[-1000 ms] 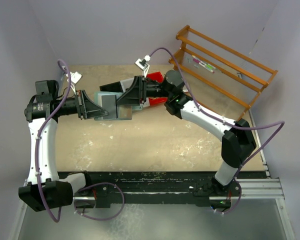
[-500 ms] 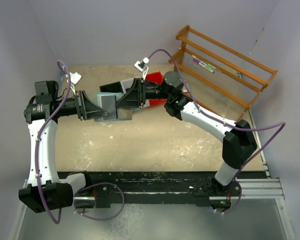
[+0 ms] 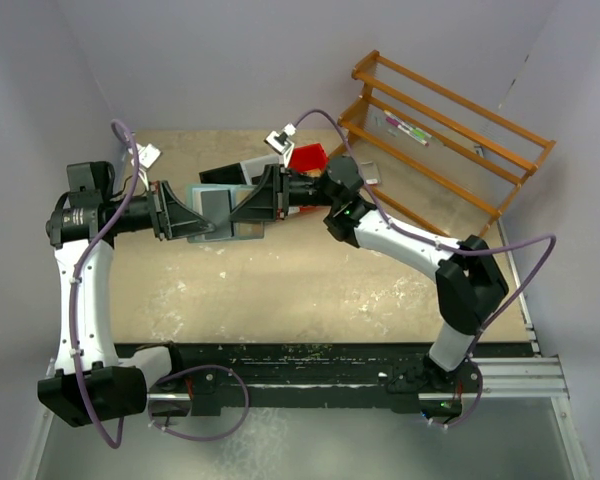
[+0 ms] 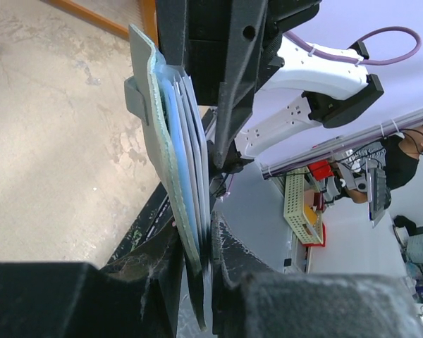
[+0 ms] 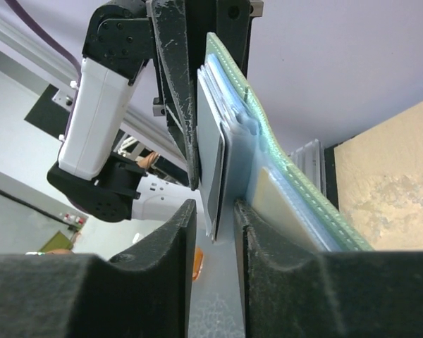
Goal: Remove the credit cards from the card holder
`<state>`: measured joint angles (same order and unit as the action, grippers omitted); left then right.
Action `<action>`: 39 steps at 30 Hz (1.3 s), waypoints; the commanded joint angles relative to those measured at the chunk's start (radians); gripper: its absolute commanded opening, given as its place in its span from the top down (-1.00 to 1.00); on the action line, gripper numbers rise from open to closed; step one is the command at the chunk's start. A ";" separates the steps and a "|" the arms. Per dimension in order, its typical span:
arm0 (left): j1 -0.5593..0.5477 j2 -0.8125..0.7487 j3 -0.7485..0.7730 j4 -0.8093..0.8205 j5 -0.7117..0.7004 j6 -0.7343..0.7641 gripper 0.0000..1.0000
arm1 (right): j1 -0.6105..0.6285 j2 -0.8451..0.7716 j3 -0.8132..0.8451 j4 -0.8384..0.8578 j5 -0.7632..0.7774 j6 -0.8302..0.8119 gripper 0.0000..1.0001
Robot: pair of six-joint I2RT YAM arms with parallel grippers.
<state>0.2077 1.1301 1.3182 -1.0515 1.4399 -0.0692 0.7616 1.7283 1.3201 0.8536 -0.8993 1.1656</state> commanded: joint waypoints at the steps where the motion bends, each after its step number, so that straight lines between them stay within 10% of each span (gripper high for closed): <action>1: -0.012 -0.024 0.032 0.037 0.098 -0.011 0.58 | 0.054 0.033 0.052 0.089 0.024 0.043 0.46; 19: -0.012 -0.005 0.026 -0.016 0.031 0.065 0.30 | 0.059 0.016 0.026 0.034 0.069 -0.024 1.00; 39: -0.012 0.000 0.053 -0.026 0.126 0.063 0.78 | 0.028 -0.008 -0.109 0.323 -0.030 0.166 1.00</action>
<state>0.1986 1.1332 1.3182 -1.1206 1.4590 -0.0296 0.7769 1.7527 1.2327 1.1053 -0.8551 1.3003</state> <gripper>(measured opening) 0.216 0.005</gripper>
